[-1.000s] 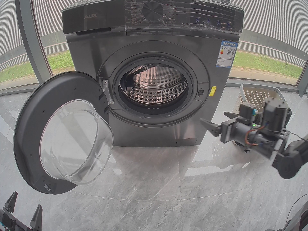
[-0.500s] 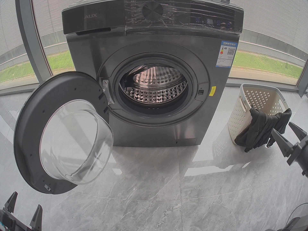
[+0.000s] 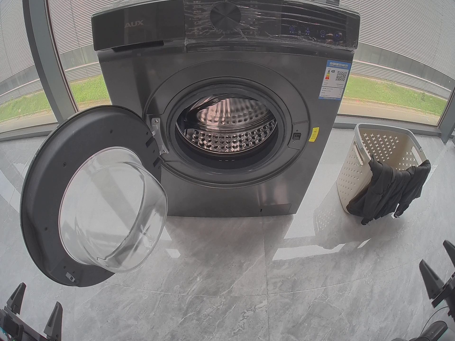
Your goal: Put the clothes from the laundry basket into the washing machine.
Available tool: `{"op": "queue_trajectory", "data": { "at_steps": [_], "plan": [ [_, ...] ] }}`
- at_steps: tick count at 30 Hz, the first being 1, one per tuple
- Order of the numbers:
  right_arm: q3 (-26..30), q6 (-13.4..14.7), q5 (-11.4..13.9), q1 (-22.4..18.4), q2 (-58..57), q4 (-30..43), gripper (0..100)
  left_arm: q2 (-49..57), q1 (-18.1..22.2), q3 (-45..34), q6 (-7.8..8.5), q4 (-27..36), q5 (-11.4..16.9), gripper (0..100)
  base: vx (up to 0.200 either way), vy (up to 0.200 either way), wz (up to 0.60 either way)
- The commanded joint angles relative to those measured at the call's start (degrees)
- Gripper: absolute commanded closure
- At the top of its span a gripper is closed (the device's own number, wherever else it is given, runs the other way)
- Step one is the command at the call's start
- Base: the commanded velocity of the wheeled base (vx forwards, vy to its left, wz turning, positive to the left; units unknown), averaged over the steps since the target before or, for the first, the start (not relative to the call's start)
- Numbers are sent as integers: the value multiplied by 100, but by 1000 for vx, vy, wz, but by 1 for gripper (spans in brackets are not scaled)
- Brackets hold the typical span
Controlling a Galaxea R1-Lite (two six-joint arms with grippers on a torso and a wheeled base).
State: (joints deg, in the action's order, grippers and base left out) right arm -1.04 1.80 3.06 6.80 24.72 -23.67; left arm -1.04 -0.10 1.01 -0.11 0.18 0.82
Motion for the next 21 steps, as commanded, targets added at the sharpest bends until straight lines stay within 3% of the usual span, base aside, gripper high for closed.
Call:
{"op": "queue_trajectory", "data": {
  "at_steps": [1,4,8,9,11,13,18,21],
  "plan": [
    [104,-40,10,-250,-1945,1365,0,95,1,-101,2,-1,-3,0,0,0,0],
    [104,-75,151,-671,-2472,2051,0,86,1,-101,-15,-1,-3,0,0,0,0],
    [104,-101,213,-654,-2472,2060,0,86,1,-101,-24,-1,-3,0,0,0,0],
    [104,-110,160,-654,-2472,2060,0,86,1,-101,-33,-1,-3,0,0,0,0],
    [104,-75,-394,-663,-2472,2271,0,86,1,-101,-33,-1,-3,0,0,0,0],
    [86,-66,-517,-671,-2463,2420,0,86,1,-101,-42,-1,-3,0,0,0,0],
    [86,-277,-209,-654,-2455,2420,0,86,1,-101,-33,-1,-3,0,0,0,0],
    [104,-251,-183,-671,-2463,2359,0,86,1,-101,-24,-1,-3,0,0,-200,0]
  ]
}}
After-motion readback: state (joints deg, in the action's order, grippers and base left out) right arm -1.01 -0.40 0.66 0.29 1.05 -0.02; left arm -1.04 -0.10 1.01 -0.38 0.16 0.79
